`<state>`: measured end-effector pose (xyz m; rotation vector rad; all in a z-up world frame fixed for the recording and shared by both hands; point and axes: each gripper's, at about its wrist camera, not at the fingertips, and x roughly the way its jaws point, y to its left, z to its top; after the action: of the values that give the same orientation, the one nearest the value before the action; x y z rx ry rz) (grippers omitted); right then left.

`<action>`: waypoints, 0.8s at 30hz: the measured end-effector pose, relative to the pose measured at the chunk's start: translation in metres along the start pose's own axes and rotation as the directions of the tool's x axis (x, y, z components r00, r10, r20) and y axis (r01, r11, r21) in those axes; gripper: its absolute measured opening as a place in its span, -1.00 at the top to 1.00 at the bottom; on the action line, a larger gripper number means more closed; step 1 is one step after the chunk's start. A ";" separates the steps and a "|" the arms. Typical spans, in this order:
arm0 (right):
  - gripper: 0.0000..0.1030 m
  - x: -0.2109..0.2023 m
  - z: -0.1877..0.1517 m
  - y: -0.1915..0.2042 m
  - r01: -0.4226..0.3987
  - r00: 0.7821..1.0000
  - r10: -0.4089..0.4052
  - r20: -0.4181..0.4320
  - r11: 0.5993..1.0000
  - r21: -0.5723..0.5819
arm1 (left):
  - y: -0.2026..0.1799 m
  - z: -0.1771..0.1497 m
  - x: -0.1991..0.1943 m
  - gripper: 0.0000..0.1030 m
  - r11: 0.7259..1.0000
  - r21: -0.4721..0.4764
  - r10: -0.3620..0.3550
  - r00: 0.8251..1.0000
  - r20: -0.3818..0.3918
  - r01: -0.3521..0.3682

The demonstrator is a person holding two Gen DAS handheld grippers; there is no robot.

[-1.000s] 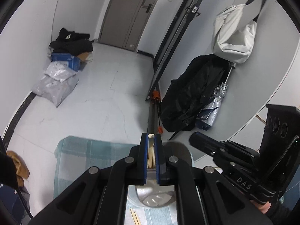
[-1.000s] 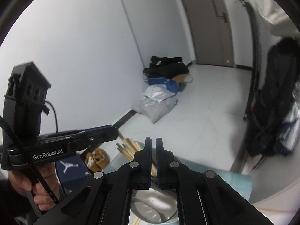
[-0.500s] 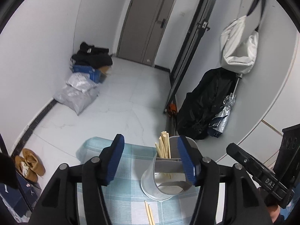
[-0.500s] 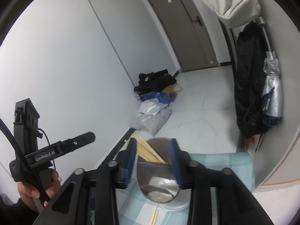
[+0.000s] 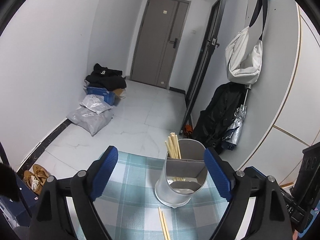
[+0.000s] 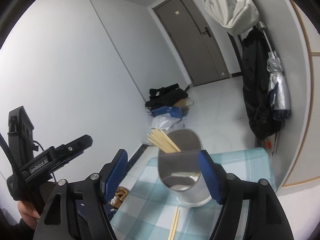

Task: Organize utensils
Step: 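Move both open tools back toward the last loose chopsticks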

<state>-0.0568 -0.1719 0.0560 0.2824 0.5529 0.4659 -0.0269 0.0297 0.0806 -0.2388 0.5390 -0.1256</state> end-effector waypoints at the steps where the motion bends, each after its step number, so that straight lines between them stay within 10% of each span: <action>1: -0.43 -0.002 -0.003 0.000 0.004 1.000 -0.004 0.005 1.000 -0.004 | 0.001 -0.003 -0.001 -0.67 1.000 0.002 0.009 1.000 0.005 -0.009; 24: -0.74 0.004 -0.080 -0.009 0.238 0.967 -0.243 -0.074 0.969 -0.072 | 0.017 -0.073 0.022 -0.75 0.995 -0.014 0.093 0.995 -0.035 -0.094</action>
<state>-0.0951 -0.1667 -0.0142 0.1341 0.6430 0.2591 -0.0453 0.0276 0.0048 -0.2267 0.5844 -0.0345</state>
